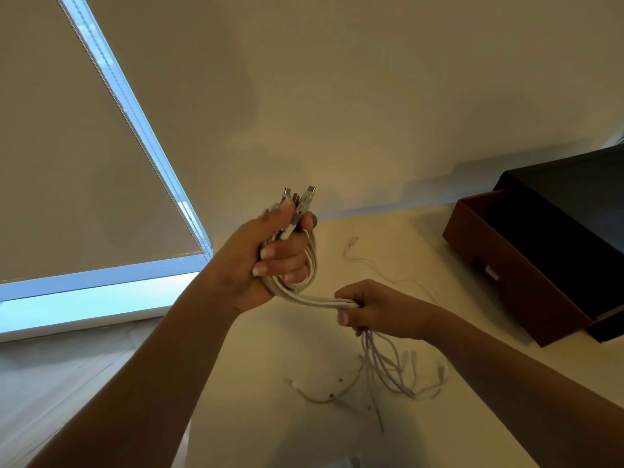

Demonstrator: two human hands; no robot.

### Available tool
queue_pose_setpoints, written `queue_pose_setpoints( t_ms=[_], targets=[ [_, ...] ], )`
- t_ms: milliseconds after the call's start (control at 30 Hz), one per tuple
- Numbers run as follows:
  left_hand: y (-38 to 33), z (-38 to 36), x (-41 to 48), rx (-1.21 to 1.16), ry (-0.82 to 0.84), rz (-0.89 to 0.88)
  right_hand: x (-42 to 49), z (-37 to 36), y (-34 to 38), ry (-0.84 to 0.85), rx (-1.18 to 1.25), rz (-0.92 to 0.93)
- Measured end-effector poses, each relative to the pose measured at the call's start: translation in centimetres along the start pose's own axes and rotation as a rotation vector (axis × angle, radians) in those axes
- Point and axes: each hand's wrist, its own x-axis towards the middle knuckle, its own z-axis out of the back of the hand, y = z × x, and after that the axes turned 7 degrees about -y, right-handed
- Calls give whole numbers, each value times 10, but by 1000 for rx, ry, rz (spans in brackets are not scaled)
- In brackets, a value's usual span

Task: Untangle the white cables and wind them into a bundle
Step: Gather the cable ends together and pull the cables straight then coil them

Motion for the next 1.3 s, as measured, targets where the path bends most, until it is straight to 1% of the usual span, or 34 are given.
queue_pose_setpoints(
  t_ms=[100, 167, 267, 367, 433, 533, 667, 767, 833, 900, 933, 1000, 1033, 1100, 1200, 1300],
  targets=[
    [-1, 3, -7, -32, 163, 93, -1, 12, 4, 61, 69, -9],
    [0, 3, -9, -12, 225, 143, 2, 20, 9, 95, -2, -38],
    [4, 2, -11, 114, 251, 197, 8, 33, 16, 139, -165, -37],
    [13, -1, -12, 312, 214, 256, 14, 43, 23, 121, -333, -50],
    [17, -9, -13, 502, 177, 301, 18, 49, 28, 96, -449, -87],
    [21, -20, -10, 919, 129, 317, 21, 56, 41, 94, -618, -87],
    [37, -28, -5, 1408, 115, 321, 21, 62, 63, 50, -703, -75],
    [58, -18, -1, 1760, 20, 190, 20, 62, 72, 14, -822, -71],
    [67, -10, 0, 1906, -89, 99, 19, 59, 74, -4, -873, -59],
    [72, -4, 1, 1991, -168, 50, 18, 55, 74, 7, -870, -68],
    [73, -2, 1, 2044, -176, 18, 17, 53, 74, 14, -849, -84],
    [74, 3, 3, 2131, -184, -66, 14, 48, 73, 13, -760, -133],
    [75, 5, 3, 2135, -205, -93, 12, 45, 72, 3, -696, -155],
    [73, 8, 5, 2075, -256, -111, 8, 36, 67, -31, -578, -170],
    [70, 11, 10, 2001, -313, -97, 4, 22, 53, -112, -439, -132],
    [67, 13, 14, 1937, -383, -21, 3, 9, 43, -207, -375, -77]
  ],
)
